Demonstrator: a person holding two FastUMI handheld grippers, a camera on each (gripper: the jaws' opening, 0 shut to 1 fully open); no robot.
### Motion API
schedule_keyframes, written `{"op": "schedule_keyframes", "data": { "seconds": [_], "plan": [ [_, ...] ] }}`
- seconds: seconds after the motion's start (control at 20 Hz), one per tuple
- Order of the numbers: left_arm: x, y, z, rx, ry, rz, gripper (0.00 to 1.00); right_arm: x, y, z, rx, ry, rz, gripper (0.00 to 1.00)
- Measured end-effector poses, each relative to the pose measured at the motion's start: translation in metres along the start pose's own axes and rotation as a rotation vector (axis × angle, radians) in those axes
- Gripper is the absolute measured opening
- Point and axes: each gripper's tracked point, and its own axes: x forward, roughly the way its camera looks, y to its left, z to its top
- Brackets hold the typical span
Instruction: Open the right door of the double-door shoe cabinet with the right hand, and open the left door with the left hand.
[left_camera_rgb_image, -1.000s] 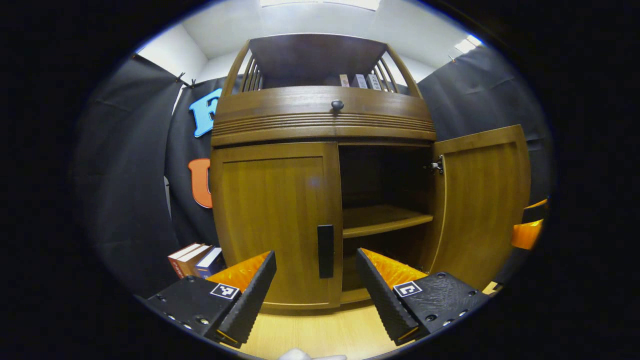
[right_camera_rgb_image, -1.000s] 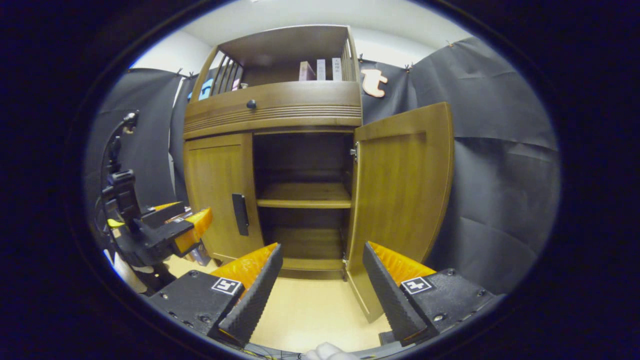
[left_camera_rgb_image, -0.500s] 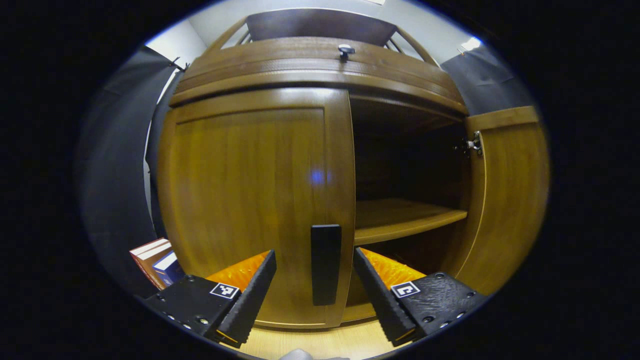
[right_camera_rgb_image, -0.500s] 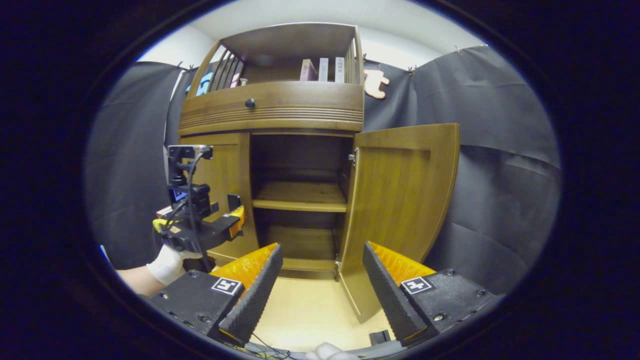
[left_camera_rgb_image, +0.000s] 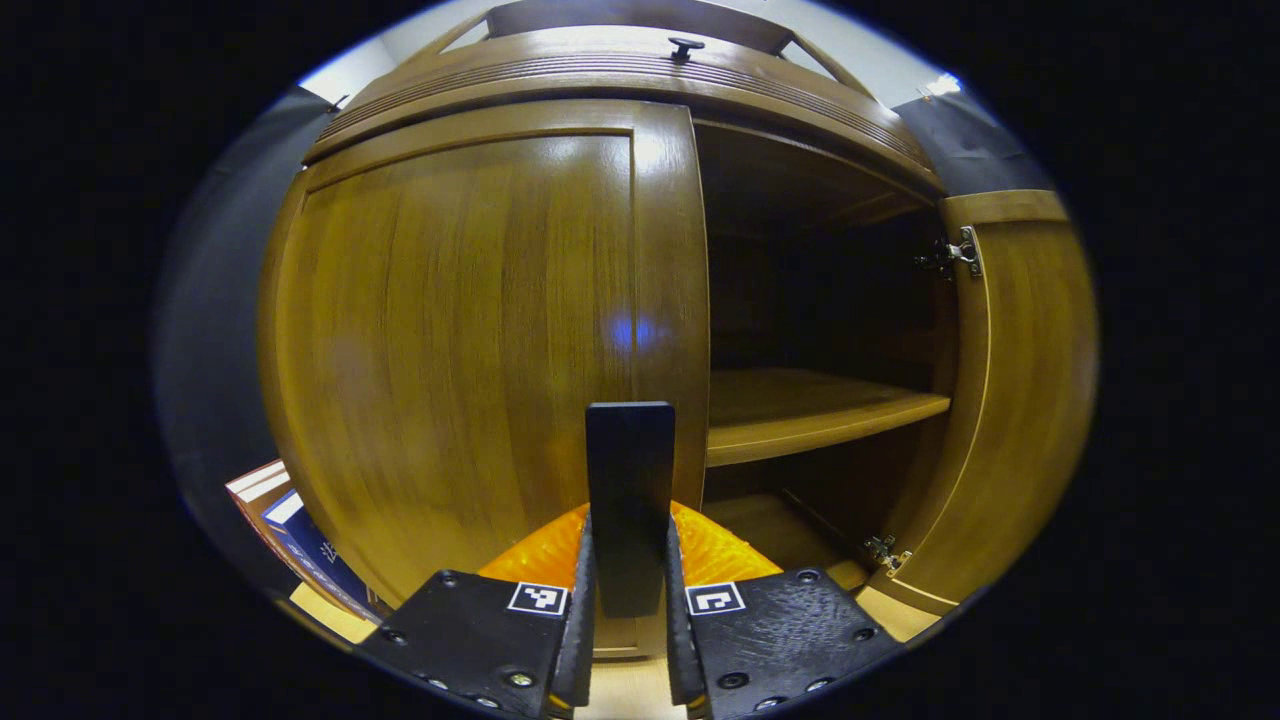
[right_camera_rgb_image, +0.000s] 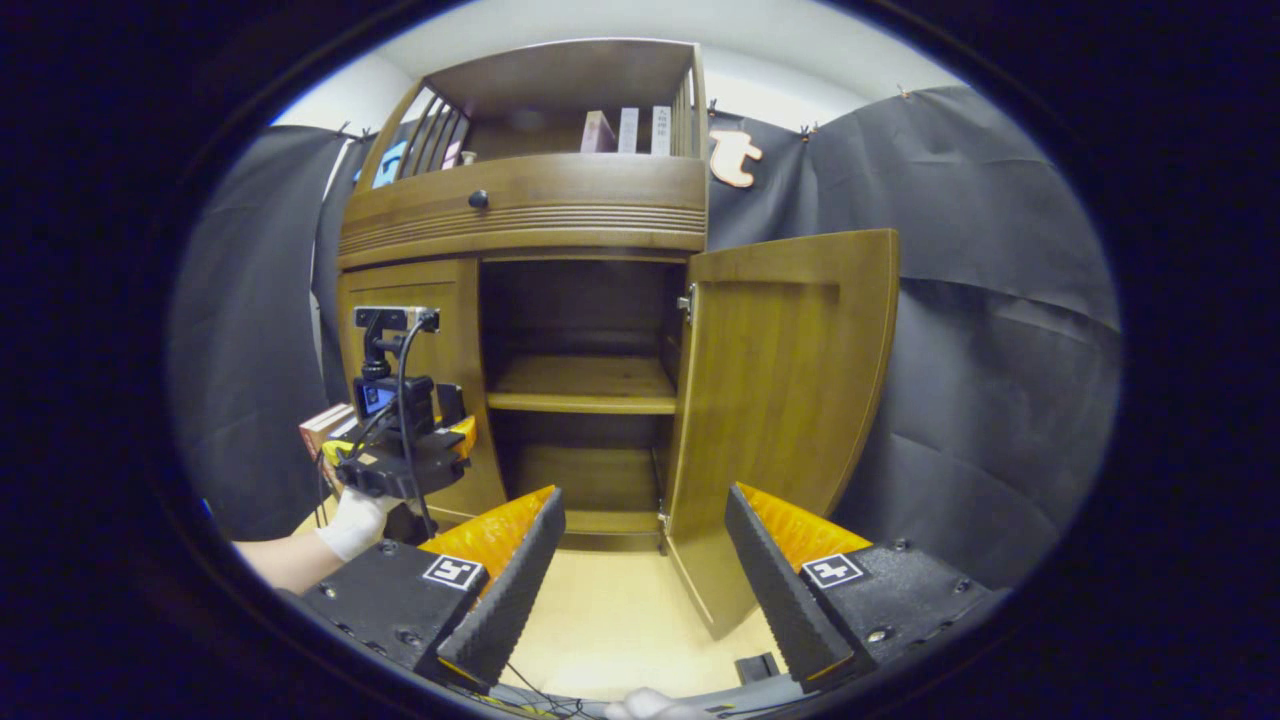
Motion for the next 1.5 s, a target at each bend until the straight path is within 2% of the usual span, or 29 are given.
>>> {"op": "schedule_keyframes", "data": {
  "seconds": [0.05,0.1,0.15,0.35,0.6,0.65,0.75,1.1,1.4,1.45,1.5],
  "plan": [
    [-0.001,0.000,-0.001,-0.005,0.003,-0.007,0.39,0.000,0.002,0.000,-0.005,0.000,0.005,1.00],
    [-0.005,-0.001,-0.001,-0.014,-0.001,-0.012,0.15,-0.001,0.005,-0.001,-0.009,0.002,0.011,1.00],
    [-0.006,-0.001,-0.002,-0.021,0.002,-0.022,0.24,0.000,0.008,-0.001,-0.013,0.003,0.019,1.00],
    [-0.028,-0.001,-0.004,-0.022,0.000,-0.066,0.24,-0.003,0.018,-0.007,-0.014,0.014,0.049,1.00],
    [-0.067,0.006,-0.007,-0.017,0.000,-0.082,0.23,-0.004,0.024,-0.014,-0.013,0.031,0.082,1.00],
    [-0.075,0.008,-0.007,-0.021,0.000,-0.089,0.16,-0.008,0.030,-0.017,-0.011,0.032,0.091,1.00],
    [-0.090,0.012,-0.009,-0.026,0.010,-0.096,0.16,-0.014,0.034,-0.019,-0.010,0.031,0.107,1.00],
    [-0.144,0.038,-0.014,-0.052,0.003,-0.047,0.16,-0.023,0.051,-0.025,-0.022,0.030,0.177,1.00],
    [-0.169,0.058,-0.022,-0.080,0.016,0.005,0.16,-0.026,0.060,-0.026,-0.023,0.033,0.222,1.00],
    [-0.178,0.062,-0.018,-0.085,0.008,0.013,0.07,-0.027,0.062,-0.025,-0.026,0.031,0.232,1.00],
    [-0.181,0.064,-0.020,-0.088,0.012,0.021,0.07,-0.027,0.063,-0.026,-0.027,0.030,0.237,1.00]
  ]
}}
